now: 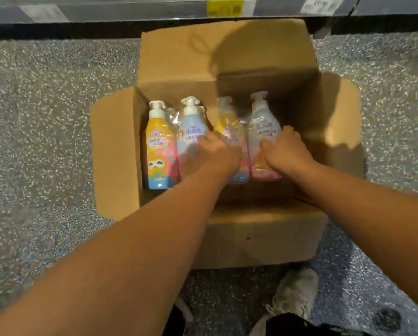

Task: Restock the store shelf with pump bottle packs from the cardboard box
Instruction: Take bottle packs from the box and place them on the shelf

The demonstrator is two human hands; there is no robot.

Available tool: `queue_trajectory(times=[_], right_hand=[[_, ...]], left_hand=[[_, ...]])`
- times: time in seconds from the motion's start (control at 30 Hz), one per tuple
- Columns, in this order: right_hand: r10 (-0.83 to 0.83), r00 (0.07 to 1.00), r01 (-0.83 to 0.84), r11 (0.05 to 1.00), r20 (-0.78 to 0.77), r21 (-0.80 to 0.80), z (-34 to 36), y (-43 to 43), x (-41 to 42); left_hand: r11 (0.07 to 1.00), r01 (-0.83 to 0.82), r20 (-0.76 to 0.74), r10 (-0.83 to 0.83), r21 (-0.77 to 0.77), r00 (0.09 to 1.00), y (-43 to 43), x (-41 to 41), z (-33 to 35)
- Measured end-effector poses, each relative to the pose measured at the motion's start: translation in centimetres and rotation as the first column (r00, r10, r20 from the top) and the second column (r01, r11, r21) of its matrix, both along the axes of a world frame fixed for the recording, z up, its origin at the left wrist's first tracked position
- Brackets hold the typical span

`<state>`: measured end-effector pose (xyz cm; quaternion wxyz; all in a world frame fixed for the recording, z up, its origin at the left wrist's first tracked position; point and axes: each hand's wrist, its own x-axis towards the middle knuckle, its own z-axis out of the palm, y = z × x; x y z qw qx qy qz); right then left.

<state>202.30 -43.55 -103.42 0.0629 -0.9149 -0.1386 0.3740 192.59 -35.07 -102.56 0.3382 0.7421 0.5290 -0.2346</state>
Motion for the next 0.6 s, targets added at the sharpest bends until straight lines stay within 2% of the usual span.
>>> queue_trajectory(times=[0.1,0.2,0.3,0.37,0.5,0.6], right_hand=[[-0.098,0.995,0.098,0.995,-0.032,0.006,-1.7,0.1,0.1],[-0.096,0.995,0.097,0.995,-0.029,0.032,-2.9,-0.1,0.1],[-0.144,0.988,0.147,0.988,-0.045,0.051,-3.7,-0.1,0.3],[-0.213,0.972,0.219,0.974,-0.095,0.051,-4.2,-0.4,0.8],[-0.242,0.961,0.254,0.964,-0.131,0.084,-4.8,-1.1,1.3],[-0.286,0.947,0.301,0.949,-0.143,0.094,-4.9,-0.9,1.0]], left_hand=[[0.998,-0.049,0.03,0.048,0.044,0.998,-0.5,0.4,-0.7],[0.983,-0.176,0.107,0.18,-0.042,0.978,-0.8,1.6,-2.4],[0.946,-0.298,0.061,0.307,-0.125,0.95,-1.6,3.4,-3.1],[0.931,-0.341,0.034,0.348,-0.126,0.937,-1.8,4.1,-3.4],[0.948,-0.31,0.092,0.316,-0.078,0.944,-0.6,3.0,-4.7],[0.951,-0.288,0.087,0.298,-0.112,0.95,-0.5,2.6,-4.9]])
